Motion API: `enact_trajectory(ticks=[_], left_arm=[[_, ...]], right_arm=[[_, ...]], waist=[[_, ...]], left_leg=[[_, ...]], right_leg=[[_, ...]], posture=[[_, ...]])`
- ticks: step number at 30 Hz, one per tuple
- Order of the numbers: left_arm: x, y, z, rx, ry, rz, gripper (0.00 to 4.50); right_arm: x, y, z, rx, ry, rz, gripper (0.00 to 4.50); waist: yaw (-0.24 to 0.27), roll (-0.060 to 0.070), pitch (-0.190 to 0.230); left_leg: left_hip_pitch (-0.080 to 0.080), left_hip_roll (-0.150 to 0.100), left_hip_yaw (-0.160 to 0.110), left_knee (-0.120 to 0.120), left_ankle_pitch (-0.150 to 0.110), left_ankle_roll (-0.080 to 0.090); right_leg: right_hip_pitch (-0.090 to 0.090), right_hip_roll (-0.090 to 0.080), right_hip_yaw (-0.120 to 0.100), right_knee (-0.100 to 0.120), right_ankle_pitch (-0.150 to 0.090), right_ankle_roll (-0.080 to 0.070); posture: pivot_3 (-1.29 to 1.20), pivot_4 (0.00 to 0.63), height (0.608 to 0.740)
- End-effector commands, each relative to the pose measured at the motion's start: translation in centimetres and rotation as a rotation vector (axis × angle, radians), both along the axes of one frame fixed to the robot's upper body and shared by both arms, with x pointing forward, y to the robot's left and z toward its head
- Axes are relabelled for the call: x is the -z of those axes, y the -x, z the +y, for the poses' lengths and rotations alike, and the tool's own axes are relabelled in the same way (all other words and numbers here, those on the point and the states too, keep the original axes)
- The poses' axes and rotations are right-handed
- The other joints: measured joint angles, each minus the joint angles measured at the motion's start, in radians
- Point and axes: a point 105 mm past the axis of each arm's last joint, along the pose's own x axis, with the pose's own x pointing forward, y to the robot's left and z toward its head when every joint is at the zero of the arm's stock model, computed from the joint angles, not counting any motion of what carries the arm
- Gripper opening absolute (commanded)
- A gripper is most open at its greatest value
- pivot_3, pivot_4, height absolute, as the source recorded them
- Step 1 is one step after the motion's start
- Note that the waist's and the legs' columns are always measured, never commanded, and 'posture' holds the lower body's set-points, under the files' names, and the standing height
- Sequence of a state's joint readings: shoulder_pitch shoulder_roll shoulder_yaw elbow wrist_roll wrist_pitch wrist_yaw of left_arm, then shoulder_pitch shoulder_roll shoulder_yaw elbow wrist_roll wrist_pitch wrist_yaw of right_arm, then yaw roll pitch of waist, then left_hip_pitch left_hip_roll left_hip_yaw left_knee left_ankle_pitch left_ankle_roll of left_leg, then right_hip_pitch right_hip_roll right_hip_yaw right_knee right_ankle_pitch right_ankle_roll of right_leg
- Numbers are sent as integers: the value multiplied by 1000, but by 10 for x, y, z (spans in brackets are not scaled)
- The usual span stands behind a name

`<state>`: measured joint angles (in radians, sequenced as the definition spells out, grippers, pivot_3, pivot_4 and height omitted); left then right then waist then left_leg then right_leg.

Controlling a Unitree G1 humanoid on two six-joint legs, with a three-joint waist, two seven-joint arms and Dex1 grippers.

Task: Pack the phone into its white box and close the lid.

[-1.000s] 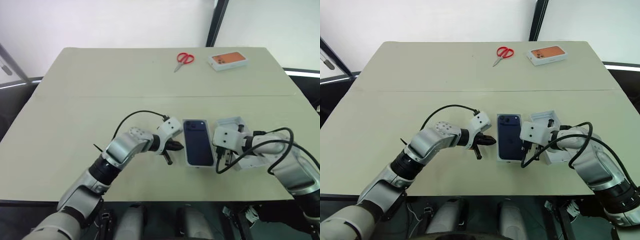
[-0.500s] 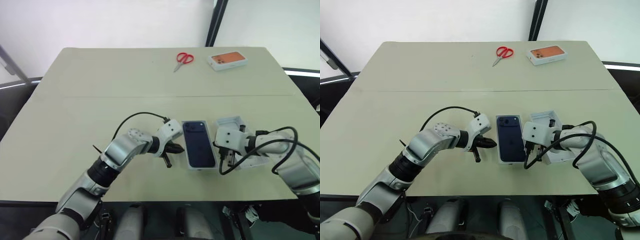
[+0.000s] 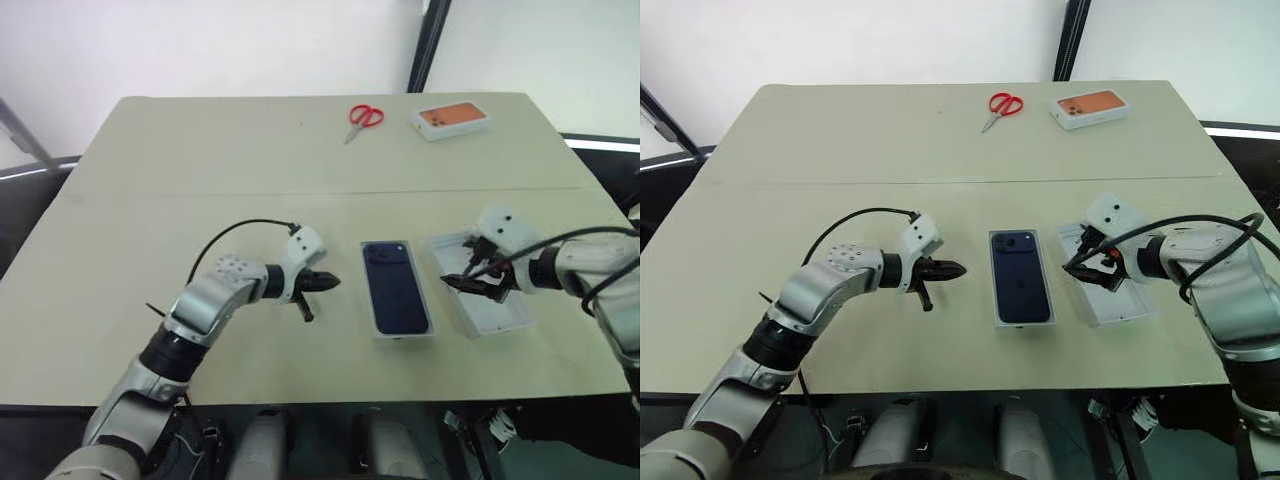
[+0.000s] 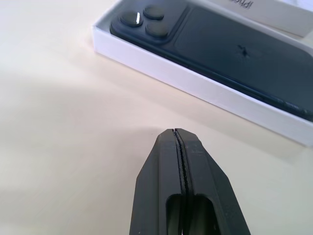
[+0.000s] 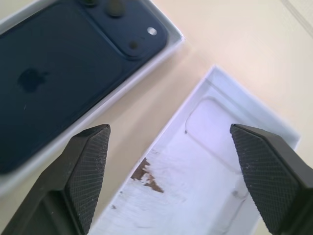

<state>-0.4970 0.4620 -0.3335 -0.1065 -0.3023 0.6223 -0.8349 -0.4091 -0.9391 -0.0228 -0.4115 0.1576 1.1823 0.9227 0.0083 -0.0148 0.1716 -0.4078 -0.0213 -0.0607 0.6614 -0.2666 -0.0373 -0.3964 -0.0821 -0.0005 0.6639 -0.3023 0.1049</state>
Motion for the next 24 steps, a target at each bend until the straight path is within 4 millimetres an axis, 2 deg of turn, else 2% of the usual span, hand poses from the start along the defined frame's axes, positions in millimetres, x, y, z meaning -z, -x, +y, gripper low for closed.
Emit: enact_trajectory(ticks=[1, 3, 7, 14, 17, 22, 23, 24], left_arm=[[-18, 14, 5, 116, 45, -167, 0], [-20, 25, 10, 179, 73, -212, 0], [-17, 48, 23, 282, 90, -173, 0], [-21, 51, 25, 293, 118, -167, 0], [-22, 49, 24, 276, 126, -171, 0], [-27, 49, 22, 256, 166, -174, 0], [-27, 49, 22, 253, 167, -174, 0], [-27, 49, 22, 251, 169, -174, 0]], right_arm=[[-8, 0, 0, 104, -53, 54, 3816], [-8, 1, 1, 156, -84, 111, 3816], [0, 1, 2, 223, -118, 218, 3816], [19, 11, 16, 156, -88, 313, 3816], [23, 8, 13, 191, -81, 314, 2965], [20, 3, 8, 230, -107, 310, 320], [20, 3, 8, 233, -113, 314, 62], [20, 4, 8, 238, -115, 315, 62]], waist=[[2, 1, 1], [2, 2, 1], [4, 2, 1], [1, 3, 1], [0, 3, 1], [-3, 3, 1], [-3, 3, 1], [-4, 3, 1]], left_leg=[[0, 0, 0, 0, 0, 0], [0, 0, 0, 0, 0, 0], [-1, 0, 0, 0, 0, 0], [-1, 0, 1, 0, -1, 2], [-1, 0, 1, 0, -1, 2], [-1, 0, 1, 0, -1, 2], [-1, 0, 1, 0, -1, 2], [-1, 0, 1, 0, -1, 2]], right_leg=[[0, 0, 0, 0, 0, 0], [-1, -1, 0, 0, 0, 0], [0, -1, 1, -1, 0, -1], [-1, -1, 0, -1, 0, 0], [0, 0, 0, -1, 0, 0], [-1, 0, 0, -1, 0, 0], [-1, 0, 0, 0, 0, 0], [0, 0, 0, 0, 0, 0]], posture=[[0, 150, 740], [0, 150, 740], [0, 150, 740], [0, 150, 740], [0, 150, 740], [0, 150, 740], [0, 150, 740], [0, 150, 740]])
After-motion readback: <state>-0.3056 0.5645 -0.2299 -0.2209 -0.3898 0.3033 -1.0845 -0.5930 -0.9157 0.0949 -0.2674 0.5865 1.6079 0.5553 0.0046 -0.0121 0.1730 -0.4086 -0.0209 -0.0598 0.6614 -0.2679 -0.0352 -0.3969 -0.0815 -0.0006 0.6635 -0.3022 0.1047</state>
